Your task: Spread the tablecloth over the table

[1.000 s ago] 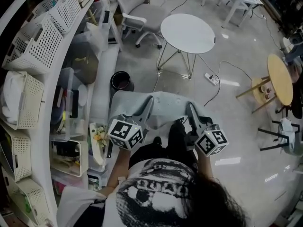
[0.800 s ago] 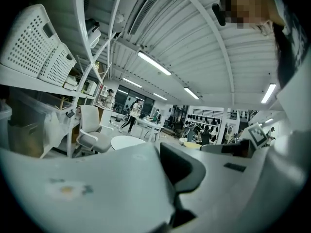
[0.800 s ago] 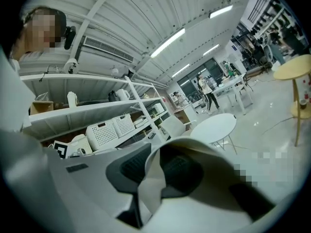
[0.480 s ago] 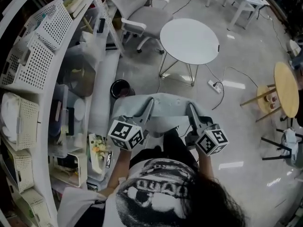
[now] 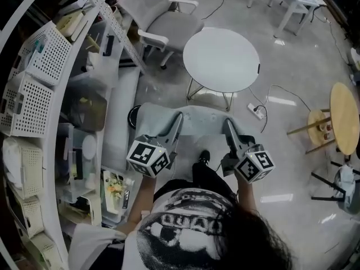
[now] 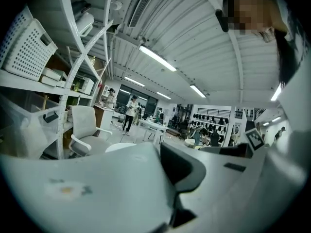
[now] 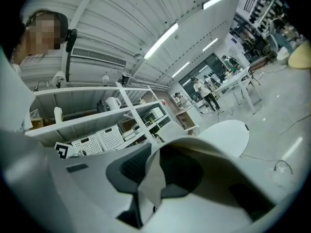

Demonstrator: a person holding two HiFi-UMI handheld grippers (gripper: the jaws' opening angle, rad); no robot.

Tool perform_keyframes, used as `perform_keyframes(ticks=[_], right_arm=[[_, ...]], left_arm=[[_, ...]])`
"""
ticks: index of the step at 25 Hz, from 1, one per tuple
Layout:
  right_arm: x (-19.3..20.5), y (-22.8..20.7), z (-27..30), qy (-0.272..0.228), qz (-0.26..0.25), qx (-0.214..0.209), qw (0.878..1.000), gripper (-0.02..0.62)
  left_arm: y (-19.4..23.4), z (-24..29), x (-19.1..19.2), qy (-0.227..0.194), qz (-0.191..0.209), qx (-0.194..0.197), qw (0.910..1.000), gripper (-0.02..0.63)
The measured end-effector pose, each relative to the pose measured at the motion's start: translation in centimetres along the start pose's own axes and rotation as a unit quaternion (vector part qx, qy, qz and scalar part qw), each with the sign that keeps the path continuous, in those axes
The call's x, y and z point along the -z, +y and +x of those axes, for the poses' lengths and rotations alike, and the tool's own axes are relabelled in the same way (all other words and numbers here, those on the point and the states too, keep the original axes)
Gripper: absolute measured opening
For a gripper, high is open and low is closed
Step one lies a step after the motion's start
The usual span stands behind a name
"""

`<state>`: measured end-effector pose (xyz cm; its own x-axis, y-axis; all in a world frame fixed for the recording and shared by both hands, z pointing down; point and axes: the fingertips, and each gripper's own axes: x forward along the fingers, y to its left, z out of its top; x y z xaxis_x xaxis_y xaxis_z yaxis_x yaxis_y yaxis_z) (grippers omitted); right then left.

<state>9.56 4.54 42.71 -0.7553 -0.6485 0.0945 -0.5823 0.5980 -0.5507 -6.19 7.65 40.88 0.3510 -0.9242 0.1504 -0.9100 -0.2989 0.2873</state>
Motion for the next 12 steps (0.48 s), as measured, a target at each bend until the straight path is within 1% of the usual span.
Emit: perform_keyframes(ticks=[5,12], right_arm=[[-2.3,-2.6,1.3,-0.009,0.004,-0.012,1.0,0.055],[-4.2,-4.9,2.1,-0.023,0.007,-0.025,0.999,0.055]], left_arm=[[-0.4,3.4,-1.1,-0.001,0.005,-0.003,1.0,0.058],[-1.1,6.3,-2.1,0.003,0.021,-0.007,0.9997,0.058]])
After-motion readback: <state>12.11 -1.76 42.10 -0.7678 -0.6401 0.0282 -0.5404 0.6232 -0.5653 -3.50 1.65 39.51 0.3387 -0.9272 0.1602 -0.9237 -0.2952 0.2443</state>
